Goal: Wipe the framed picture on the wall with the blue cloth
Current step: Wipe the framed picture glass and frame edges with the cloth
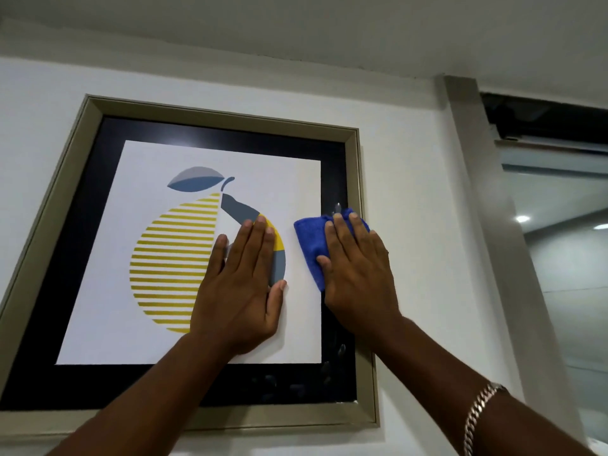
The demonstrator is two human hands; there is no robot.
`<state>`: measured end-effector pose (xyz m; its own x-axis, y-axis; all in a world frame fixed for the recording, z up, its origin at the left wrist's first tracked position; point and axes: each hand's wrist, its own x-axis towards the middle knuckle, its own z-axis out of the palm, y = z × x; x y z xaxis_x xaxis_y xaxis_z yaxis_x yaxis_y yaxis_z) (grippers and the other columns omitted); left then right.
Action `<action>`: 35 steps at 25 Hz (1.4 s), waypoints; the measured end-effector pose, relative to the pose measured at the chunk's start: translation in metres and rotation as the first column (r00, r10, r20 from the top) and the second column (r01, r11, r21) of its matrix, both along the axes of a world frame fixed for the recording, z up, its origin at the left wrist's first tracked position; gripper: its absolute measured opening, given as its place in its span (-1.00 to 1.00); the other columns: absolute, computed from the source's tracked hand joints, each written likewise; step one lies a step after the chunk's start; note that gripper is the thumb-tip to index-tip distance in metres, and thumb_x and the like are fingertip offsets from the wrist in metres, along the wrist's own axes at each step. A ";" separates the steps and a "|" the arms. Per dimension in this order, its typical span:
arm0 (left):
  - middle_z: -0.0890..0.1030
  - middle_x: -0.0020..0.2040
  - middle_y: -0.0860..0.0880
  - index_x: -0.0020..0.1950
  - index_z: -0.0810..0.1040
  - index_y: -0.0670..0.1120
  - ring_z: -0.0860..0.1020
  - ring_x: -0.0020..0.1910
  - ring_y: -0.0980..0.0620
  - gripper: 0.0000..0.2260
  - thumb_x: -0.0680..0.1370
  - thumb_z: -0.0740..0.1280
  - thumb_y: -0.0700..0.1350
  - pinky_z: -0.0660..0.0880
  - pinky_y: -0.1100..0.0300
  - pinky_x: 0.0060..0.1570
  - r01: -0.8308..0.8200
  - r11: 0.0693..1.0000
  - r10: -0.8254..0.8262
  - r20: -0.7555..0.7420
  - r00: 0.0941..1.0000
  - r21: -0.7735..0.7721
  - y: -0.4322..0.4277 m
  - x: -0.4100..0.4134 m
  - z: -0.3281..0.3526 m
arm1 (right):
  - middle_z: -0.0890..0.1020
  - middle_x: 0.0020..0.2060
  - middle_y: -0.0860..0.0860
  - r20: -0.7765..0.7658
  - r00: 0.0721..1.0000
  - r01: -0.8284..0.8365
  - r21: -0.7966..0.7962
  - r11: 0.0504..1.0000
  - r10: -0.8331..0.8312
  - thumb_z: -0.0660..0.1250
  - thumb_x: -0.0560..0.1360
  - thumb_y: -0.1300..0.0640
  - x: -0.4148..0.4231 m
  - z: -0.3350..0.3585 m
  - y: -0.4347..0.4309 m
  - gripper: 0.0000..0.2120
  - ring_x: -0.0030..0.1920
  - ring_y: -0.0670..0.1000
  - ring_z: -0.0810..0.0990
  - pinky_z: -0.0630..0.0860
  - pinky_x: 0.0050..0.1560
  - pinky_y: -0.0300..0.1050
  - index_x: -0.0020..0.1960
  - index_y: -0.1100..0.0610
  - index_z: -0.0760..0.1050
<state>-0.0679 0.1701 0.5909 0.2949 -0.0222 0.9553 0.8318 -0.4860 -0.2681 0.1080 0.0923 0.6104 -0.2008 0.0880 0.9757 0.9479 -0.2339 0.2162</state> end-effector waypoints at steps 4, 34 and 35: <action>-0.02 0.62 -0.13 0.58 -0.05 -0.16 -0.05 0.60 -0.08 -0.30 0.55 -0.06 0.21 -0.04 -0.14 0.56 -0.010 1.000 0.009 0.022 1.000 0.001 0.004 0.001 0.008 | 0.11 0.56 0.11 -0.082 0.996 0.013 -0.096 0.995 -0.020 0.00 0.64 0.00 -0.004 0.048 0.000 -0.48 0.56 0.11 -0.06 -0.07 0.56 0.11 0.53 0.17 0.00; -0.03 0.63 -0.14 0.58 -0.06 -0.17 -0.06 0.61 -0.08 -0.28 0.54 -0.07 0.22 -0.07 -0.14 0.56 0.004 0.999 -0.005 0.031 1.000 0.036 0.008 0.001 0.008 | 0.23 0.52 0.15 -0.077 0.997 -0.025 -0.114 0.993 0.016 0.07 0.64 0.05 -0.002 0.027 -0.006 -0.51 0.55 0.12 0.07 -0.04 0.56 0.07 0.50 0.22 0.12; -0.03 0.63 -0.14 0.58 -0.06 -0.17 -0.06 0.61 -0.08 -0.28 0.54 -0.07 0.22 -0.07 -0.14 0.56 0.003 0.999 -0.004 0.032 0.999 0.036 0.008 0.001 0.008 | 0.21 0.52 0.14 -0.081 0.997 -0.016 -0.111 0.994 0.007 0.05 0.64 0.04 -0.002 0.025 -0.004 -0.51 0.55 0.11 0.05 -0.06 0.56 0.07 0.51 0.21 0.10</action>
<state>-0.0666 0.1780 0.5988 0.2642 -0.0579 0.9627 0.8385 -0.4793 -0.2590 0.1060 0.0883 0.6352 -0.1237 0.1957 0.9728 0.9657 -0.2018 0.1634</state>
